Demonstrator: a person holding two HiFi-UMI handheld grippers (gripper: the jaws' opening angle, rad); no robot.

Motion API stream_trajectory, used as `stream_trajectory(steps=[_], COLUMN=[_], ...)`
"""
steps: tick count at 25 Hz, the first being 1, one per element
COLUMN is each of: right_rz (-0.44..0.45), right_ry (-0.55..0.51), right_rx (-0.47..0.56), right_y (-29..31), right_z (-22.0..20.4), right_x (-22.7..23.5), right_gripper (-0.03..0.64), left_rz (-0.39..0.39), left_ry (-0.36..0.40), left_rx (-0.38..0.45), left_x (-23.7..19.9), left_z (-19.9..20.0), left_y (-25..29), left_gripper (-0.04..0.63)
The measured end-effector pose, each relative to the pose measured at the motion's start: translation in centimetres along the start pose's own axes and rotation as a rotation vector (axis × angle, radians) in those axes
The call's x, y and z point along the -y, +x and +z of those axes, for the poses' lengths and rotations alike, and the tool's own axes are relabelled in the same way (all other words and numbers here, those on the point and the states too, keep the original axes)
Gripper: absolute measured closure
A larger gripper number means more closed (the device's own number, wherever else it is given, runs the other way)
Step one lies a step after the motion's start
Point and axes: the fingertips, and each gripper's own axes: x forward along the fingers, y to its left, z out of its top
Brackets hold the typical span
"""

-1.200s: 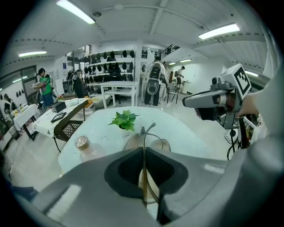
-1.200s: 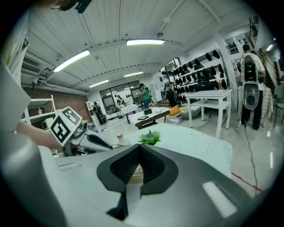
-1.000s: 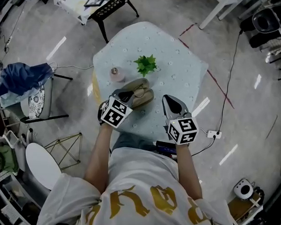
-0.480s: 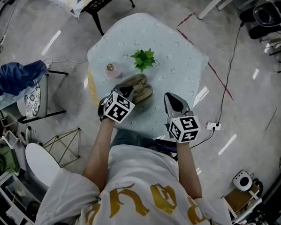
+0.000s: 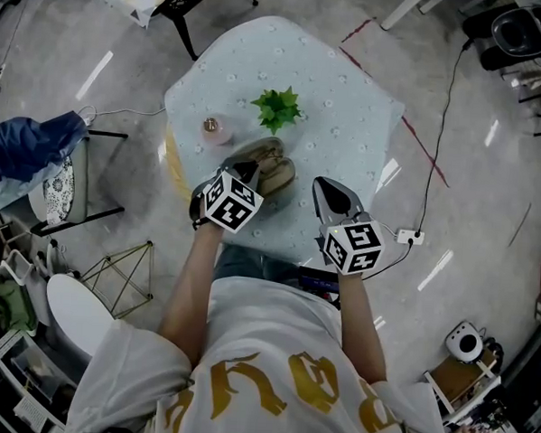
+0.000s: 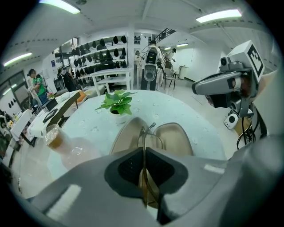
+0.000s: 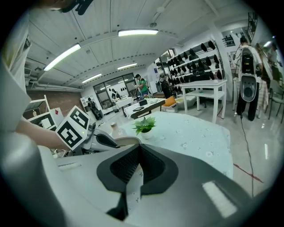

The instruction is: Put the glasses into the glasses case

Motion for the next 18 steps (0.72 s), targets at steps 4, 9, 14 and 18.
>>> stream_trajectory(steps=[4,9,14,18], right_rz=[0.005,-0.002,-0.006,-0.015], right_ry=[-0.002,0.000,-0.007,-0.006], right_rx=[-0.011,-0.020,-0.022,-0.021], right_y=[0.1,-0.2,-0.5,-1.0], right_z=[-0.4,-0.8,-1.0,-1.2], right_x=[-0.1,0.2,0.4,0.8], right_gripper=[0.594,0.593,0.593,0.594], left_rz=[0.007,0.016,0.024,0.017], left_ry=[0.001,-0.013,-0.025,-0.030], left_rx=[-0.007,-0.007,0.000,-0.007], left_x=[0.0,0.0,-0.2,0.0], left_z=[-0.2,-0.5,-0.6,-0.6], left_y=[0.5,0.8,0.9,1.1], left_gripper=[0.578,0.577,0.560,0.534])
